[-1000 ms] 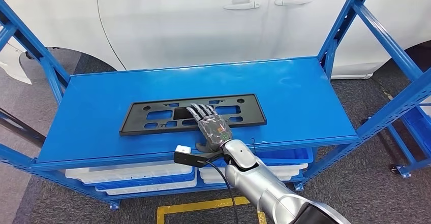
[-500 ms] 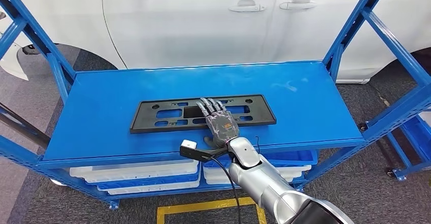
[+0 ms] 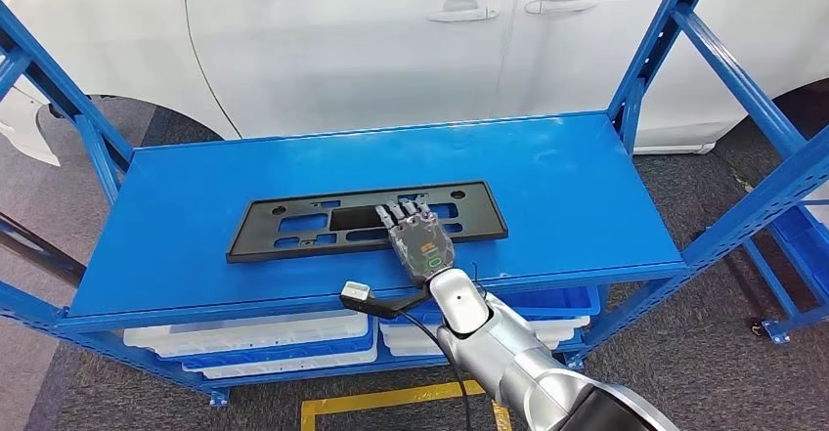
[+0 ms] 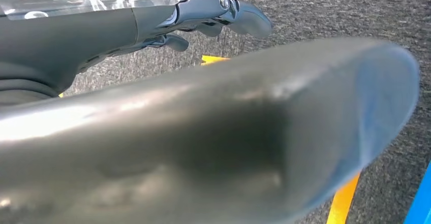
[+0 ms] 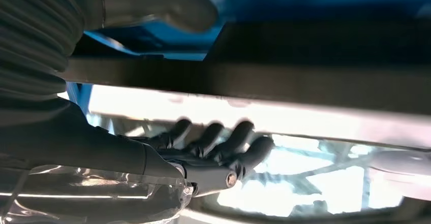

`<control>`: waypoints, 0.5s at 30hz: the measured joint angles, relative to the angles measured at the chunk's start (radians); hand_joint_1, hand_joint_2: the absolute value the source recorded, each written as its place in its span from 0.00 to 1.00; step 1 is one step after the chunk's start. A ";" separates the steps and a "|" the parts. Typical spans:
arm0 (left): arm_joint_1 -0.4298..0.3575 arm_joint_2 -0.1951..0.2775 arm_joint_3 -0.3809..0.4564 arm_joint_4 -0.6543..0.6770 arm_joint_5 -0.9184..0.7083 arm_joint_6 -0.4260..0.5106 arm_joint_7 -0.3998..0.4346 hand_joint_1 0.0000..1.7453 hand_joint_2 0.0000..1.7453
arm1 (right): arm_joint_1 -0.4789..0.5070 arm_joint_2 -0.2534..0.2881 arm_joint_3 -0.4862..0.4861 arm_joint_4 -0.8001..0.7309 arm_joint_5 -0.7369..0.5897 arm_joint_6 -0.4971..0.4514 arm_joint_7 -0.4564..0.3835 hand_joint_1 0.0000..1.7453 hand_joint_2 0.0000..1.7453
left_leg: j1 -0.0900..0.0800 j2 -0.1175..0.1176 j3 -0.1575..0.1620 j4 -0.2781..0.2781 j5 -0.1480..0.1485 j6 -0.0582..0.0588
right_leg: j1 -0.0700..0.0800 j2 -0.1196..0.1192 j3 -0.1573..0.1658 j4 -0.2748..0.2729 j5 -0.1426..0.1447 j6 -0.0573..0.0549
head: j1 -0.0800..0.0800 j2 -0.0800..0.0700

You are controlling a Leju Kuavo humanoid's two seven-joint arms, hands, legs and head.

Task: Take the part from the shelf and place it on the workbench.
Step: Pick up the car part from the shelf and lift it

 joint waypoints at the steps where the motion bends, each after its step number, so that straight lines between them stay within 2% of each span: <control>1: 0.001 0.000 0.000 0.000 0.000 0.001 -0.003 0.00 0.00 | 0.004 0.000 0.018 -0.005 0.014 0.000 0.018 1.00 1.00 | 0.000 0.000 0.002 -0.005 0.015 0.000 | 0.001 0.000 0.000 0.002 -0.001 0.000 | 0.000 0.000; 2: 0.001 0.001 0.000 0.000 0.001 0.001 -0.006 0.00 0.00 | 0.007 0.001 0.038 -0.009 0.020 0.000 0.032 1.00 1.00 | 0.000 0.000 0.024 -0.052 0.047 0.001 | 0.001 0.001 0.001 0.005 -0.003 0.001 | 0.000 0.000; 4: 0.002 0.003 0.000 0.000 0.002 0.001 -0.011 0.00 0.00 | 0.006 0.003 0.070 -0.014 0.023 -0.002 0.046 1.00 1.00 | -0.002 0.001 0.093 -0.198 0.112 0.007 | 0.004 0.003 0.001 0.012 -0.009 0.006 | 0.000 0.000; 5: 0.001 0.004 0.000 0.000 0.002 0.001 -0.012 0.00 0.00 | 0.004 0.004 0.082 -0.016 0.023 -0.004 0.049 1.00 1.00 | -0.003 0.001 0.118 -0.249 0.127 0.012 | 0.005 0.003 -0.001 0.016 -0.011 0.010 | 0.000 0.000; 6: 0.000 0.004 0.000 0.000 0.002 0.001 -0.013 0.00 0.00 | 0.003 0.005 0.092 -0.018 0.023 -0.006 0.051 1.00 1.00 | -0.006 0.000 0.130 -0.275 0.131 0.016 | 0.007 0.004 -0.002 0.018 -0.012 0.015 | 0.001 0.000; 9: 0.000 0.004 0.000 0.000 0.002 0.001 -0.015 0.00 0.00 | 0.002 0.008 0.112 -0.021 0.024 -0.010 0.049 1.00 1.00 | -0.006 0.000 0.133 -0.284 0.132 0.032 | 0.006 0.004 -0.004 0.020 -0.014 0.029 | 0.001 0.000; 11: 0.000 0.004 0.000 0.000 0.002 0.000 -0.018 0.00 0.00 | 0.000 0.009 0.118 -0.022 0.023 -0.010 0.043 1.00 1.00 | -0.001 0.001 0.134 -0.290 0.136 0.043 | 0.004 0.004 -0.023 0.064 -0.045 0.040 | 0.004 0.000; 12: 0.000 0.004 0.000 0.000 0.002 -0.001 -0.020 0.00 0.00 | 0.000 0.009 0.120 -0.022 0.023 -0.010 0.039 1.00 1.00 | -0.001 0.002 0.134 -0.291 0.137 0.046 | 0.001 0.003 -0.048 0.118 -0.075 0.045 | 0.005 0.000; 14: -0.001 0.004 0.000 0.000 0.001 -0.004 -0.025 0.00 0.00 | 0.002 0.009 0.123 -0.022 0.023 -0.010 0.029 1.00 1.00 | -0.001 0.002 0.132 -0.291 0.137 0.049 | -0.003 0.003 -0.117 0.260 -0.137 0.051 | 0.007 0.000; 15: 0.000 0.004 0.000 0.000 0.001 -0.006 -0.027 0.00 0.00 | 0.004 0.009 0.124 -0.022 0.023 -0.010 0.023 1.00 1.00 | -0.001 0.002 0.132 -0.290 0.137 0.049 | -0.005 0.003 -0.140 0.307 -0.148 0.053 | 0.007 0.000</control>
